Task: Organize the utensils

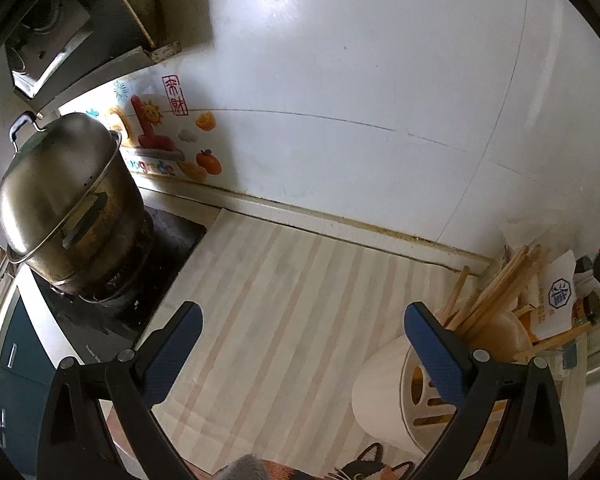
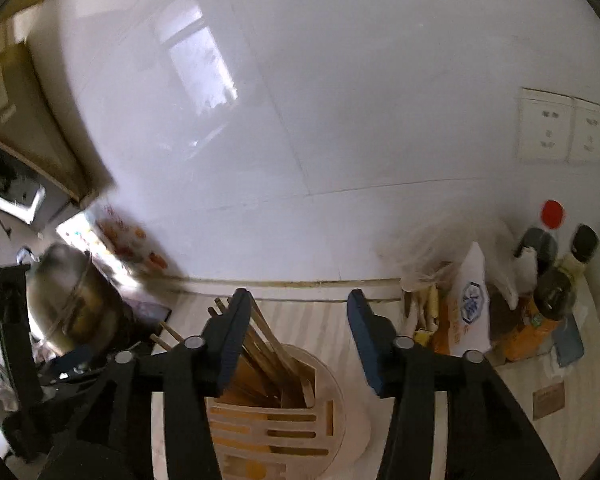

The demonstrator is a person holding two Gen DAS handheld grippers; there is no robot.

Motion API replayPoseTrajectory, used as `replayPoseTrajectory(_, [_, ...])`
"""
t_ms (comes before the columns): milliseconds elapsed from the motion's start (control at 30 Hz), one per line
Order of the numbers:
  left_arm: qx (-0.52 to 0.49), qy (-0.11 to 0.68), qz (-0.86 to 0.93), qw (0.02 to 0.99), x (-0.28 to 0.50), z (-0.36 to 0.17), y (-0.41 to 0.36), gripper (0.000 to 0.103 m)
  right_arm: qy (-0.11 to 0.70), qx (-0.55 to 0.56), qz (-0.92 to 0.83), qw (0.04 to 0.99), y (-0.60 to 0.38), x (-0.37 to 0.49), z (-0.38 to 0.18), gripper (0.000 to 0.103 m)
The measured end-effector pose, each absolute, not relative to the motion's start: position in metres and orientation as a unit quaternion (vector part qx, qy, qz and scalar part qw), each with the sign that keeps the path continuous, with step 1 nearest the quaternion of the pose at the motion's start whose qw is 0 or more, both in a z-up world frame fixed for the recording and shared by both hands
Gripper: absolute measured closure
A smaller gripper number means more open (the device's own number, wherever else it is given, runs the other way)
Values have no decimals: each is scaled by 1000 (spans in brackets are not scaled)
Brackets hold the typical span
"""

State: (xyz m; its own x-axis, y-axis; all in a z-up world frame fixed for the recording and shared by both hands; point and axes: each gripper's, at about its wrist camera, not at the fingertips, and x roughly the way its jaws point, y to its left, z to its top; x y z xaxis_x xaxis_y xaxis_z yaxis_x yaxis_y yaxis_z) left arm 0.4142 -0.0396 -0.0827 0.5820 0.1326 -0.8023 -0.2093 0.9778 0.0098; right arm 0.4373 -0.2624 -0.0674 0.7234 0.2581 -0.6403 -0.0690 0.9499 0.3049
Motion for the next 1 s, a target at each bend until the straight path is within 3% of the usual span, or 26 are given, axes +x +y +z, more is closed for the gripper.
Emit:
replayPoseTrajectory(67, [-50,441,91,892,408,-79,-38,0,359,132,77,921,-269,425,-65,44])
replayPoseTrajectory(200, [-48,438,76,895,395,-75,-40,0,372,73,38,924,-265,400,-73,9])
replayPoseTrajectory(267, [-43,437,66,896,388,-75,-43,0,384,45,18,922,-261,392,-81,3])
replayPoseTrajectory(500, [-28,433,44,900,360,-69,-48,0,396,25,-22,917,-255,360,-93,0])
replayPoseTrajectory(1000, [-7,351,-40,935,208,18,-26,0,319,33,-98,942,-229,207,-5,0])
